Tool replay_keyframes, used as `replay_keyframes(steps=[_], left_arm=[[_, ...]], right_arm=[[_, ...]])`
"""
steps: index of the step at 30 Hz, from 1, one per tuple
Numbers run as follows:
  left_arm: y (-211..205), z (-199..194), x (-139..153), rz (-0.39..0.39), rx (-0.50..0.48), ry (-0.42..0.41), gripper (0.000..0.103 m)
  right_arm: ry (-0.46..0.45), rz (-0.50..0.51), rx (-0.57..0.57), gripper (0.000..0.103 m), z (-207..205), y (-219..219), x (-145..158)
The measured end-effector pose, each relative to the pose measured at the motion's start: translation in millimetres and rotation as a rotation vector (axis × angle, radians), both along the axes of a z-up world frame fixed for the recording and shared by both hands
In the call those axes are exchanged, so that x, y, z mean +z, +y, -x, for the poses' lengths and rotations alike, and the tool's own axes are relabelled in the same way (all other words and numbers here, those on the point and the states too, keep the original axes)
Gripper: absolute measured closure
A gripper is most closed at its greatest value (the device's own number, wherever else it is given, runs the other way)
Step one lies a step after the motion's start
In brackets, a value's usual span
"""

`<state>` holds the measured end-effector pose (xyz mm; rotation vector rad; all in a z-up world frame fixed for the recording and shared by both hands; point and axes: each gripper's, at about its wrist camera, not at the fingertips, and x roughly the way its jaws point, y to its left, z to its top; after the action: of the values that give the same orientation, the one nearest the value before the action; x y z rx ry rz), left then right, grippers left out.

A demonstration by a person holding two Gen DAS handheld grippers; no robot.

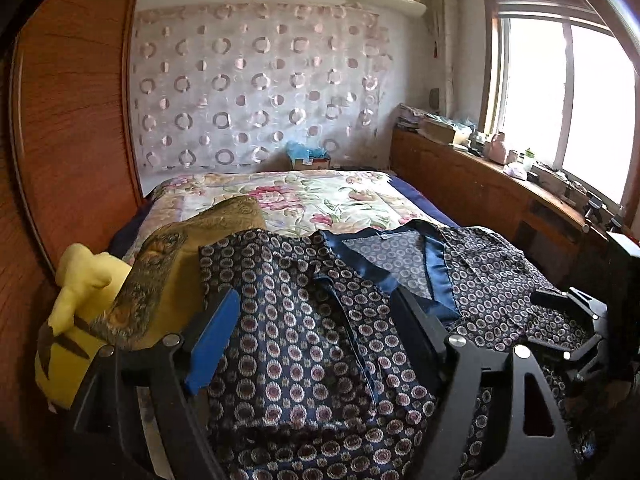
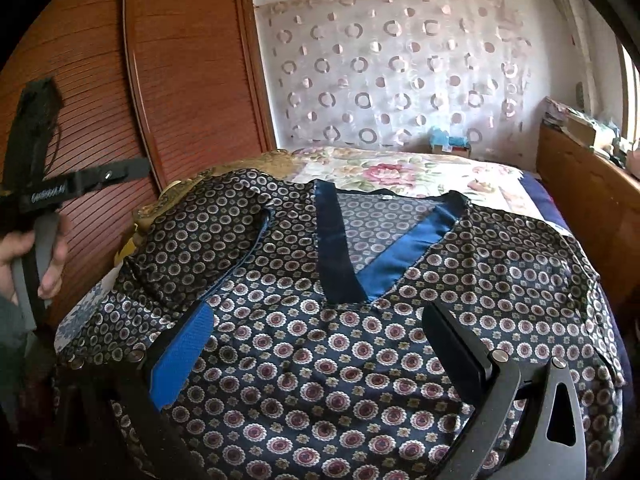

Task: Fold small clothes

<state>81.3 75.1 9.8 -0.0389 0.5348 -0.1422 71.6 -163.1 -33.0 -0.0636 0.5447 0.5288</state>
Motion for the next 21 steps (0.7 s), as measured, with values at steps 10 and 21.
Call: replay_keyframes(steps=[10, 21], left_arm=[[-16.3, 19.9, -16.6, 0.000, 0.027, -0.016, 0.025], [-43.2, 28.2, -28.1, 0.004, -0.021, -0.004, 0.025]], right_arm=[[-0.008, 0.006, -0.041, 0.000, 1.6, -19.5, 5.2], [-0.026, 0.014, -0.115, 0.000, 8.0, -59.0, 9.7]])
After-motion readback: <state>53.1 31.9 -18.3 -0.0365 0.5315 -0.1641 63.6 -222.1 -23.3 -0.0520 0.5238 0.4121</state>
